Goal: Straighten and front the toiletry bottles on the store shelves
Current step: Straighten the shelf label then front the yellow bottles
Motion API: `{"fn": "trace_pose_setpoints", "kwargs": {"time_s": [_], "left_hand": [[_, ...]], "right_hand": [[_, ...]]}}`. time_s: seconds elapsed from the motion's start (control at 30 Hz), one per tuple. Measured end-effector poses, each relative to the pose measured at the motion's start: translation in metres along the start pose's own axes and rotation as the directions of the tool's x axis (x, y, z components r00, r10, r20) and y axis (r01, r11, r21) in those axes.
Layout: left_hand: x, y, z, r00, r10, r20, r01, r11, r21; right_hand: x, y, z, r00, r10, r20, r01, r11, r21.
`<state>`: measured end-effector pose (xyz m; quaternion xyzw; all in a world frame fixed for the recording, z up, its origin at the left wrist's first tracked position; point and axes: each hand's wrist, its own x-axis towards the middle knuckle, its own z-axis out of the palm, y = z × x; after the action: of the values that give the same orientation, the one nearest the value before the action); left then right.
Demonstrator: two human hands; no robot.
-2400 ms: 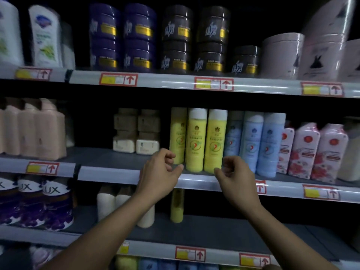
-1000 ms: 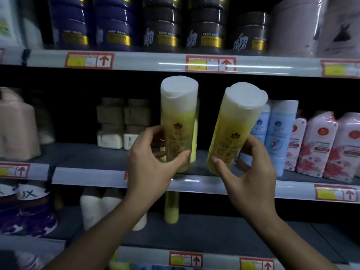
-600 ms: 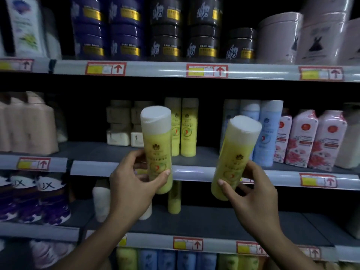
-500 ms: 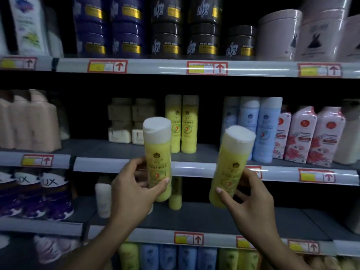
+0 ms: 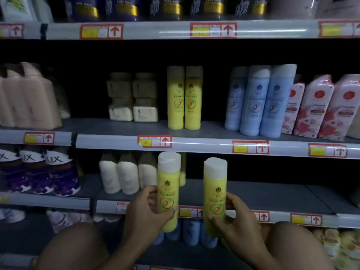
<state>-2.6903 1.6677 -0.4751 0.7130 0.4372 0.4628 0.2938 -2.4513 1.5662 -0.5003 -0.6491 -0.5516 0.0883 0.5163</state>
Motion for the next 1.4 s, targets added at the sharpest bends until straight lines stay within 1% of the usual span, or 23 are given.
{"fn": "trace_pose_setpoints", "kwargs": {"time_s": [0.1, 0.27, 0.4, 0.67, 0.77, 0.93, 1.1, 1.2, 1.27, 1.4], "left_hand": [[-0.004, -0.015, 0.011, 0.997, -0.054, 0.046, 0.053, 0.998, 0.013], [0.006, -0.036, 0.03, 0.986, -0.154, 0.067, 0.152, 0.988, 0.032], [0.024, -0.041, 0.042, 0.978, -0.198, 0.073, 0.196, 0.98, 0.031], [0.07, -0.041, 0.057, 0.988, -0.15, 0.03, 0.146, 0.984, 0.103], [0.085, -0.042, 0.065, 0.987, -0.16, 0.011, 0.158, 0.982, 0.107], [0.104, -0.044, 0.075, 0.986, -0.153, -0.065, 0.161, 0.977, 0.137], [0.12, -0.051, 0.087, 0.986, -0.099, -0.131, 0.121, 0.977, 0.175], [0.124, -0.059, 0.095, 0.983, -0.106, -0.153, 0.133, 0.974, 0.184], [0.127, -0.064, 0.099, 0.98, -0.106, -0.168, 0.137, 0.974, 0.183], [0.13, -0.074, 0.106, 0.975, -0.125, -0.186, 0.152, 0.979, 0.137]], "right_hand": [[-0.001, 0.013, 0.008, 0.998, 0.05, 0.038, -0.05, 0.999, -0.008], [0.012, 0.027, 0.018, 0.99, 0.104, 0.098, -0.099, 0.994, -0.054], [0.037, 0.035, 0.022, 0.988, 0.11, 0.107, -0.099, 0.989, -0.106], [0.096, 0.044, 0.039, 0.987, 0.126, 0.101, -0.115, 0.987, -0.108], [0.109, 0.047, 0.051, 0.982, 0.151, 0.11, -0.143, 0.987, -0.076], [0.127, 0.05, 0.062, 0.979, 0.184, 0.088, -0.181, 0.983, -0.041], [0.15, 0.055, 0.072, 0.979, 0.204, 0.024, -0.201, 0.975, -0.09], [0.164, 0.068, 0.081, 0.973, 0.232, 0.009, -0.228, 0.962, -0.149], [0.17, 0.076, 0.087, 0.967, 0.256, 0.008, -0.252, 0.955, -0.156], [0.178, 0.084, 0.097, 0.967, 0.254, 0.012, -0.249, 0.958, -0.142]]}}
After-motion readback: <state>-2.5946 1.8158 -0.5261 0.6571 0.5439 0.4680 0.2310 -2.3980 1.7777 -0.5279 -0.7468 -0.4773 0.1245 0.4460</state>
